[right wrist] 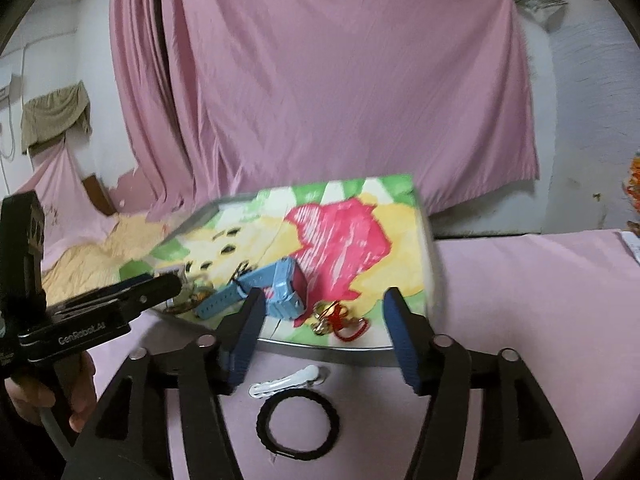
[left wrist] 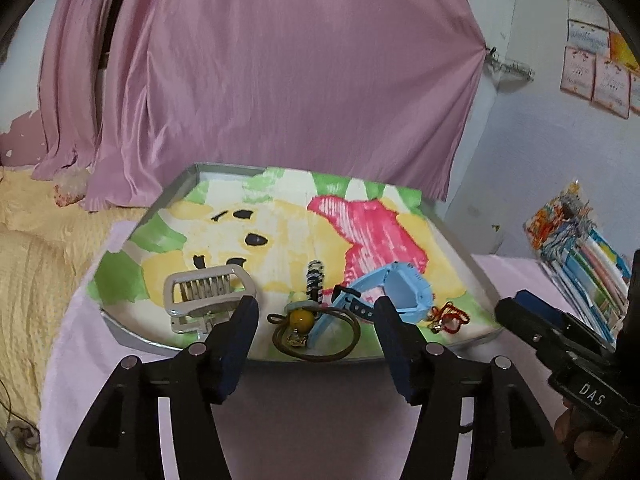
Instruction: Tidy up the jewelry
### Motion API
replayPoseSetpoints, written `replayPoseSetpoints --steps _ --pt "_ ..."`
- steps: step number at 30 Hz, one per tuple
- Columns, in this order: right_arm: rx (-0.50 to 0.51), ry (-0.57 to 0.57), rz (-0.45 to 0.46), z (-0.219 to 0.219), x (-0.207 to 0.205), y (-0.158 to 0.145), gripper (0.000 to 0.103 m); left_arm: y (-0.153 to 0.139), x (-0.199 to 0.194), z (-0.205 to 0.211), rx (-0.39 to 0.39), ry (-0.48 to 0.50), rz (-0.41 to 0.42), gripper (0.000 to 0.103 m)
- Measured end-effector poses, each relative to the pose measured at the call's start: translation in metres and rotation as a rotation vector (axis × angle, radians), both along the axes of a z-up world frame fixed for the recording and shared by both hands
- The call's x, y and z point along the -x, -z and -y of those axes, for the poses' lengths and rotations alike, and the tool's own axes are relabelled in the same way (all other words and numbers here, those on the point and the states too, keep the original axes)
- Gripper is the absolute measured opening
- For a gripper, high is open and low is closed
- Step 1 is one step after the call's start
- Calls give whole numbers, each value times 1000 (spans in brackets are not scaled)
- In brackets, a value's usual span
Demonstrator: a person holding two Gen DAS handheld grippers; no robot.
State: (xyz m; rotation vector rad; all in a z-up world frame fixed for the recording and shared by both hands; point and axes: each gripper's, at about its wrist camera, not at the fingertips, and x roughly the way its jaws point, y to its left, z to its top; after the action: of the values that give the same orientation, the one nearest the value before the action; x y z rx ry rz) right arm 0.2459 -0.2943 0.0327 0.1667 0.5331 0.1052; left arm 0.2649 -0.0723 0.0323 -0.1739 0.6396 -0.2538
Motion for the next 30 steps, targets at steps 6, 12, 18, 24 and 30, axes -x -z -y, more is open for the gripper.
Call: replayPoseSetpoints --steps 6,12,18,24,30 --pt "-1 37 87 5 24 -10 84 -8 20 -10 60 -20 81 87" --pt "31 48 141 3 45 -13 94 -15 43 -13 62 -35 157 101" --pt "49 60 154 3 61 -12 95 -18 65 -10 4 -44 225 102" --pt "81 72 166 1 73 -13 96 -18 80 -8 -47 -38 244 102" --pt "122 78 168 1 82 -15 96 -16 88 -8 -61 -35 251 102"
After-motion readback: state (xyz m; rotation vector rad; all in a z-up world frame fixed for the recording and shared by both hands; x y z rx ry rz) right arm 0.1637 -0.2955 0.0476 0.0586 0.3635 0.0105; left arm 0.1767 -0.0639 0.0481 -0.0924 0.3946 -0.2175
